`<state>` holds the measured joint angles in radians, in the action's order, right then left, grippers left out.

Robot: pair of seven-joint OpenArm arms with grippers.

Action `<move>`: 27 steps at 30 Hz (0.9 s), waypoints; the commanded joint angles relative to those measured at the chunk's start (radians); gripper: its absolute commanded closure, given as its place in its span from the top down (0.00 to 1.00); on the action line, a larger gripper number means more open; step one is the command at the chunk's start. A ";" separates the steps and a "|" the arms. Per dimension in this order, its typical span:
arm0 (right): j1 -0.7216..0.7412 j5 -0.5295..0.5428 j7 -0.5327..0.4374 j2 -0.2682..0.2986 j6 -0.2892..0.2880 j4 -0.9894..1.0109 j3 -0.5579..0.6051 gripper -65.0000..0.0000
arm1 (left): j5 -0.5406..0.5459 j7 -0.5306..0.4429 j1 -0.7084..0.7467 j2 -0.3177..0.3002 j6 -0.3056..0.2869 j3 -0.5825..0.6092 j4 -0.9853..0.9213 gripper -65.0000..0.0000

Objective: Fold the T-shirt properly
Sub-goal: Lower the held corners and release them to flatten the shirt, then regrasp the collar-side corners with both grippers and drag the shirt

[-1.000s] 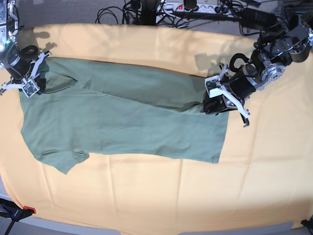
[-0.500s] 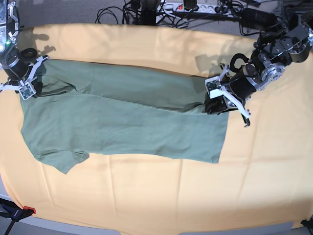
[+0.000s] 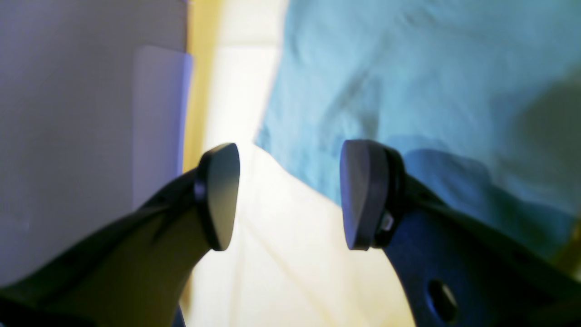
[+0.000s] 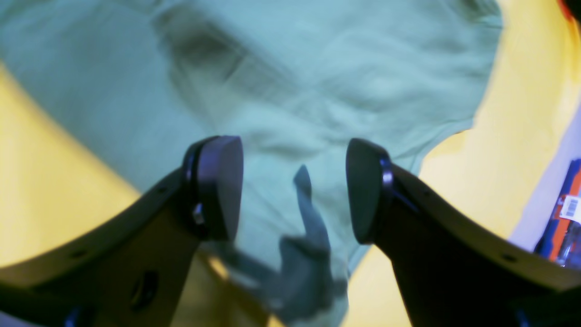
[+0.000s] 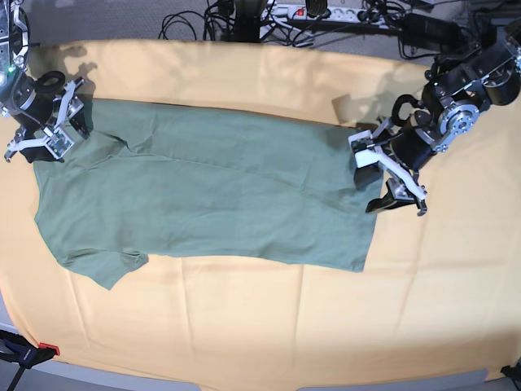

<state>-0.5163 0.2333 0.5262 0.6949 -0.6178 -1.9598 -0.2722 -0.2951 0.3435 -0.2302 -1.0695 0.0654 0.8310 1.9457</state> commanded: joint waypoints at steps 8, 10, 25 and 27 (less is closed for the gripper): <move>-0.094 0.032 0.077 0.093 -0.058 -0.079 -0.011 0.58 | 0.085 -0.010 -0.014 -0.128 -0.172 -0.010 0.071 0.55; -0.125 0.029 0.109 0.106 -0.051 -0.079 -0.011 0.58 | 0.105 -0.010 -0.014 -0.140 -0.179 -0.010 0.089 0.55; -0.168 -0.176 -0.009 0.123 0.042 0.116 -0.011 0.50 | 0.129 -0.029 -0.014 -0.144 -0.179 -0.010 0.109 0.55; -0.168 -0.175 -0.015 0.123 0.038 0.128 -0.011 0.42 | 0.129 -0.033 -0.014 -0.144 -0.179 -0.010 0.109 0.55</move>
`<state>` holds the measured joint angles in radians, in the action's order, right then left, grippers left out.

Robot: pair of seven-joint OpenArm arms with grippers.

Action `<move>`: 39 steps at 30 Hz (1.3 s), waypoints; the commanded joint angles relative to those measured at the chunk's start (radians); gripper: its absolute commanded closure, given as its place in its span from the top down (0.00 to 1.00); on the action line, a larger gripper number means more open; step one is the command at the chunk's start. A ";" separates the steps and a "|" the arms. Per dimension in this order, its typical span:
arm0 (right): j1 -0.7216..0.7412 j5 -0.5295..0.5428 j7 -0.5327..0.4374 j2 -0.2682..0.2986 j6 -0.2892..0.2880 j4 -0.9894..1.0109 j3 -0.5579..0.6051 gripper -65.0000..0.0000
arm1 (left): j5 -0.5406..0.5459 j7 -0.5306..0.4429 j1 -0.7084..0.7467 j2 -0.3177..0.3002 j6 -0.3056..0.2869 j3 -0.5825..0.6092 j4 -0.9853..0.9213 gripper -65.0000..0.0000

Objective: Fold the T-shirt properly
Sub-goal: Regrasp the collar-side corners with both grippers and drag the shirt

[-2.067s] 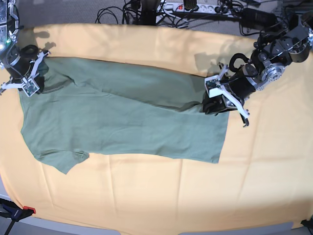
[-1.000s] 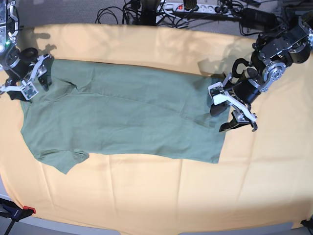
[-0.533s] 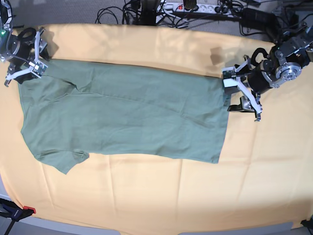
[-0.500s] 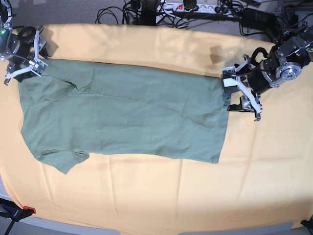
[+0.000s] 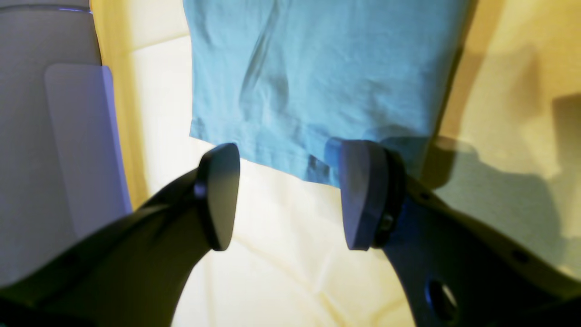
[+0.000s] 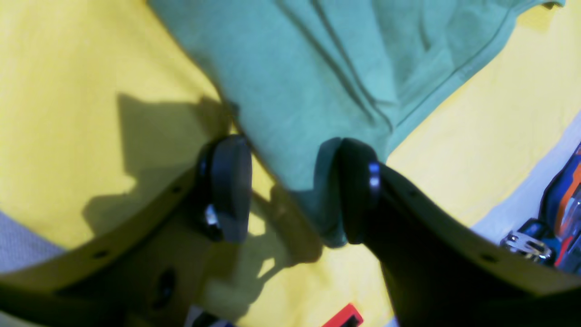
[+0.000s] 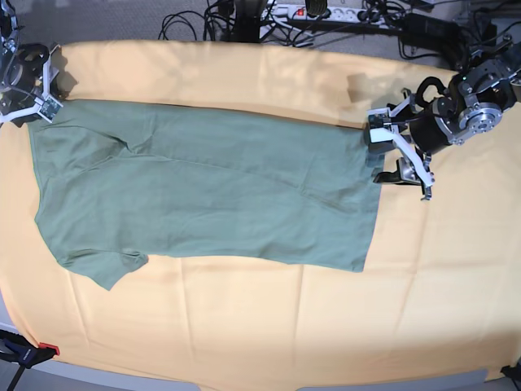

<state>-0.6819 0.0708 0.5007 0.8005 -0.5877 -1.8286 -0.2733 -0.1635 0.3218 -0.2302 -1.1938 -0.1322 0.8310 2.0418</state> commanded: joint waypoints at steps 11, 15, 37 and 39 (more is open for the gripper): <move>-0.002 -0.023 0.012 0.017 0.038 -0.004 -0.010 0.00 | 0.042 -0.014 -0.014 -0.020 -0.289 -0.010 0.013 0.55; -0.002 -0.023 0.012 0.017 0.038 -0.004 -0.010 0.00 | 0.042 -0.014 -0.014 -0.019 -0.295 -0.010 0.013 0.55; -0.002 -0.019 0.035 0.017 0.038 -0.004 -0.010 0.00 | -0.087 -0.109 -0.042 0.045 -0.276 -0.010 -0.110 0.55; -0.002 -0.019 0.035 0.017 0.038 -0.004 -0.010 0.00 | -0.079 -0.117 -0.053 0.062 -0.323 -0.010 -0.129 0.55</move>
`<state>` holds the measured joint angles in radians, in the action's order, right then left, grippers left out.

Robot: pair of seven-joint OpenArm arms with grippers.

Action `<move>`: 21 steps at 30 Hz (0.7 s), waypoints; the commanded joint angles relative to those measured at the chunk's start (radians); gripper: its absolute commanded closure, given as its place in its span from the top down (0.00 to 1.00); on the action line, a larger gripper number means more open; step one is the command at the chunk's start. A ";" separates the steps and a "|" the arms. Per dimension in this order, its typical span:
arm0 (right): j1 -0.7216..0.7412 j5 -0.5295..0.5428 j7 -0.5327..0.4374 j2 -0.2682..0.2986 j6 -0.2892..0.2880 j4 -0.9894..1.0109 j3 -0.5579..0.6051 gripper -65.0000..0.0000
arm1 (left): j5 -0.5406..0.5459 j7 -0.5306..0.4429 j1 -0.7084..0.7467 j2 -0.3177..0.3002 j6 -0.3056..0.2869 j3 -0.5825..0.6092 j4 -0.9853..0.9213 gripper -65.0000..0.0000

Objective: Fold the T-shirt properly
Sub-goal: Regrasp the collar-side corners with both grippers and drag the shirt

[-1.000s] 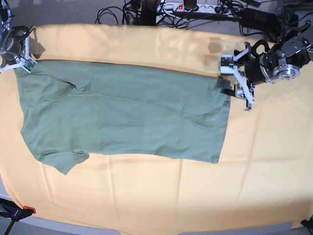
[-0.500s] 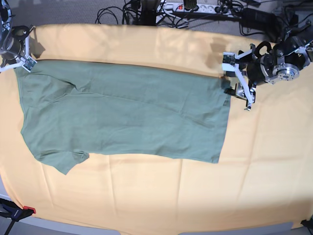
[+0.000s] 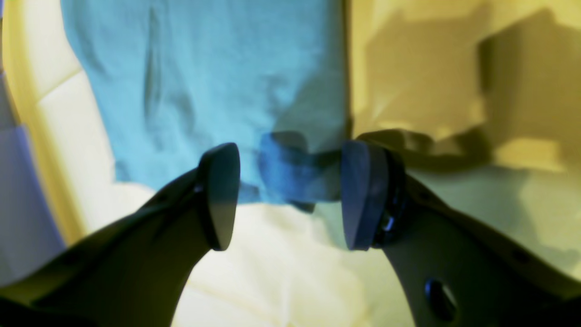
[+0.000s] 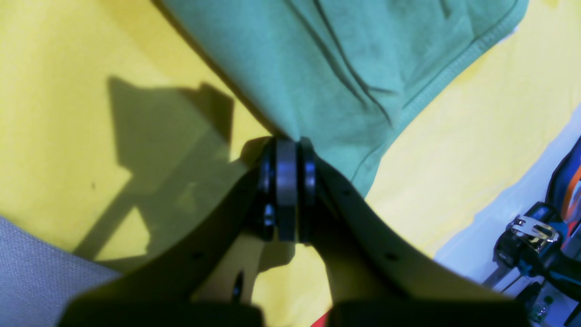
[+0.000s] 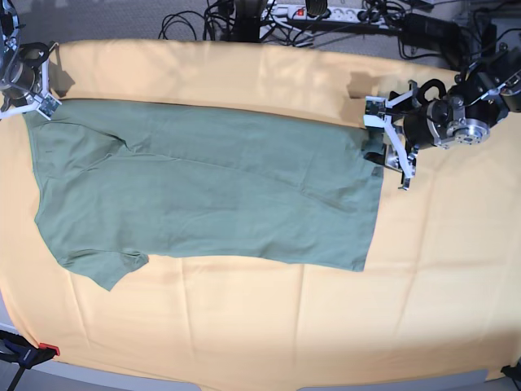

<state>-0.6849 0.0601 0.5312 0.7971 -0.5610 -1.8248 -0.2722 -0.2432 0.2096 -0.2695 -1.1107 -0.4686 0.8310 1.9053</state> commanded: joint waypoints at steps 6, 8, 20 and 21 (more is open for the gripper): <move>0.001 -0.008 0.011 0.020 0.011 -0.008 -0.011 0.00 | 0.016 -0.012 -0.030 -0.014 -0.019 -0.010 -0.035 0.55; 0.001 -0.009 0.011 0.020 0.011 -0.008 -0.011 0.00 | 0.016 -0.023 -0.030 -0.014 -0.023 -0.010 -0.035 0.46; 0.012 -0.010 0.004 0.021 0.066 -0.008 -0.011 0.00 | 0.019 -0.018 -0.065 -0.006 0.121 -0.010 -0.027 0.00; 0.018 -0.010 0.004 0.021 0.050 -0.008 -0.011 0.00 | 0.024 -0.018 -0.075 -0.006 0.116 -0.010 -0.024 0.00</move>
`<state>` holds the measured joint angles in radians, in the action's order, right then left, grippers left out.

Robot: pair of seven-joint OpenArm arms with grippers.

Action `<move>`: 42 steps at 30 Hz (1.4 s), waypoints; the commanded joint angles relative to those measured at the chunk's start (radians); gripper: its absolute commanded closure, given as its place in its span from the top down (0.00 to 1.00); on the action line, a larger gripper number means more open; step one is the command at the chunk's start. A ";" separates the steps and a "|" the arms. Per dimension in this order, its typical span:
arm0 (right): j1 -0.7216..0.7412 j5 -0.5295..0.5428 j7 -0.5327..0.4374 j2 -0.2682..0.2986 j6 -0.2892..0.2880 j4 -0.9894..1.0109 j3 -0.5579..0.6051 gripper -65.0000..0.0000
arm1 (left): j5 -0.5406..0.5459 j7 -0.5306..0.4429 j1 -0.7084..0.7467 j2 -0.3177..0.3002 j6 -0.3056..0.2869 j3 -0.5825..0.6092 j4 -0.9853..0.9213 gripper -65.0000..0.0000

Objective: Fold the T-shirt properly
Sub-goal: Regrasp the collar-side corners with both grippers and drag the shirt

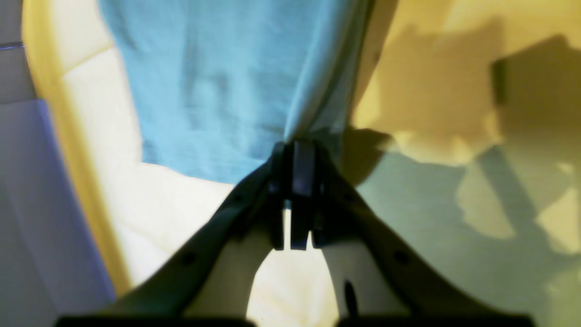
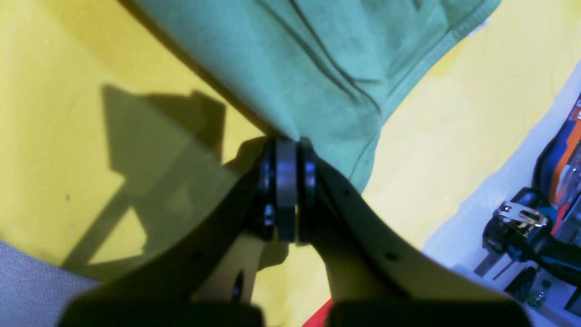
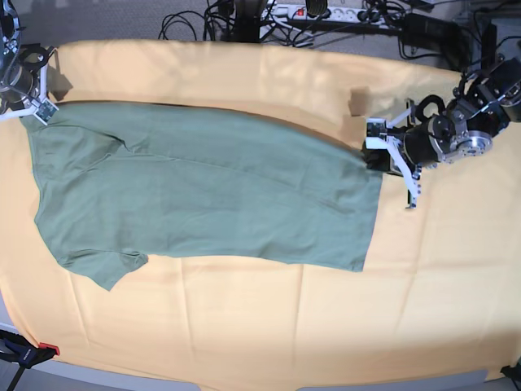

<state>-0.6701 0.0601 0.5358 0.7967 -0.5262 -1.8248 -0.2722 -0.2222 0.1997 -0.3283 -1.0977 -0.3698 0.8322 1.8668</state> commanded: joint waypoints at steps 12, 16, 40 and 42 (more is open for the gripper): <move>0.010 0.003 0.020 0.053 -0.066 -0.067 -0.011 0.00 | 0.099 0.019 -0.040 -0.069 -0.144 -0.011 0.090 0.00; 0.008 0.094 0.114 0.091 -0.128 -0.071 -0.011 0.00 | 0.101 0.018 -0.040 -0.093 -0.187 -0.011 0.090 0.00; -0.276 0.108 0.255 0.187 -0.154 -0.132 -0.011 0.00 | 0.448 0.019 -0.015 -0.242 -0.328 -0.011 0.209 0.00; -0.284 0.108 0.268 0.187 -0.154 -0.132 -0.011 0.00 | 0.475 0.031 0.012 -0.253 -0.328 -0.011 0.220 0.00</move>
<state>-0.9501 0.1810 0.7799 0.9638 -0.6815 -1.9495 -0.2722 0.2398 0.2390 -0.3073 -1.3258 -0.6968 0.8310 2.0743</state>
